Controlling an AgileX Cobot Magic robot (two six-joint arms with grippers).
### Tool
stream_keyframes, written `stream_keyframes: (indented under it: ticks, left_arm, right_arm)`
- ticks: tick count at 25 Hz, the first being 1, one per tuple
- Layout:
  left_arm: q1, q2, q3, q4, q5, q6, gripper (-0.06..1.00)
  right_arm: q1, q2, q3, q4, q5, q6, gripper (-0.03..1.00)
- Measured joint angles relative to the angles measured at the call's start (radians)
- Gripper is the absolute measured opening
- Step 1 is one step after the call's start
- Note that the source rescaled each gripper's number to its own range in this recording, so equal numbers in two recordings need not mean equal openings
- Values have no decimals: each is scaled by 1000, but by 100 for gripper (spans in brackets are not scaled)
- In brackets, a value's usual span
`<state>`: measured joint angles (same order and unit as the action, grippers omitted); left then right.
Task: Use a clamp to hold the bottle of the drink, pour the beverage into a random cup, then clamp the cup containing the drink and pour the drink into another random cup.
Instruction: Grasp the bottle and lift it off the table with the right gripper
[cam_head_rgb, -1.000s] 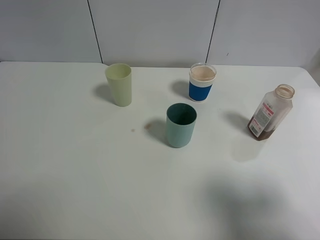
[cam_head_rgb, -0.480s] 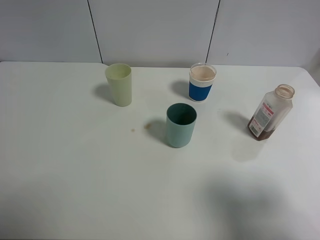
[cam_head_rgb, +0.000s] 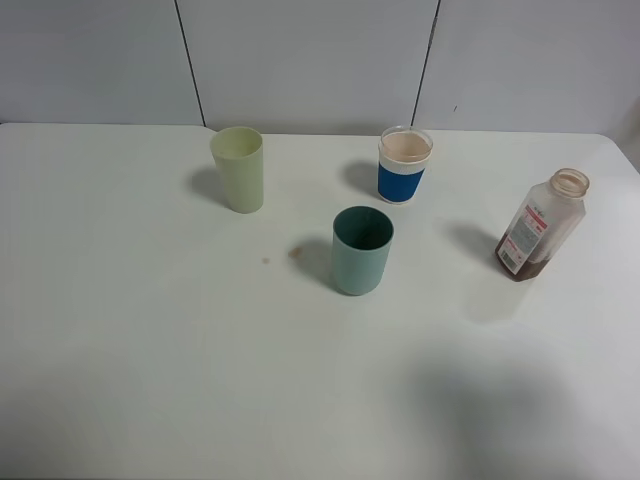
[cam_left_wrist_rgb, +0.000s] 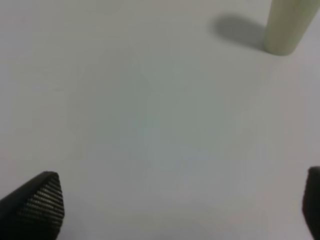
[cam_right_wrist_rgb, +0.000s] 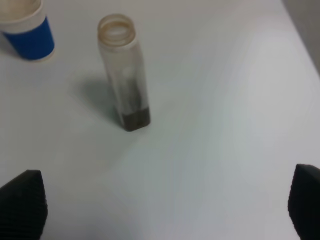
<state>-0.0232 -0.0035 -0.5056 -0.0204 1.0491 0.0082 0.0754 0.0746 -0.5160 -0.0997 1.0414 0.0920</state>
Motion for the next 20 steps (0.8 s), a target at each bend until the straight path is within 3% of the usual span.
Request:
stream_keyframes:
  ticks: [5,7,10,16,20]
  left_arm:
    - [0,0,0,0,0,0,89]
    - [0,0,0,0,0,0,89]
    - [0,0,0,0,0,0,89]
    - [0,0,0,0,0,0,89]
    - [0,0,0,0,0,0,89]
  right_arm:
    - [30,190,-90,30,-313,0,95]
    - [31,279,-120,29,-358,-3,95]
    - [31,400,-152,17,-332,-23,95]
    - [31,585,-163,14,-116,-92,95]
    - [31,621,-163,1,-58,-105,95]
